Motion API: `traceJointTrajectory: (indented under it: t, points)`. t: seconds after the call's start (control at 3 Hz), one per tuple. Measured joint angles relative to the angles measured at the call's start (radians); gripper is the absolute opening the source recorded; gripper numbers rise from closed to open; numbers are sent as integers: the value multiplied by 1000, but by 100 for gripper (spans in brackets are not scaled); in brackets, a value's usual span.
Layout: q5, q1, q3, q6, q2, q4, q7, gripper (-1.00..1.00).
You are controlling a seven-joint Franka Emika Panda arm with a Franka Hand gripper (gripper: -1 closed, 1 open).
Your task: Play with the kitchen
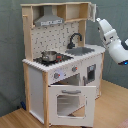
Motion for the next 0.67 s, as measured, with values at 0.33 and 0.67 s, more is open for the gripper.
traceJointTrajectory:
  t: [0.33, 0.67]
  points:
    - [89, 1, -6, -84, 0, 12, -6, 100]
    - [173, 5, -22, -167, 0, 25, -26, 100]
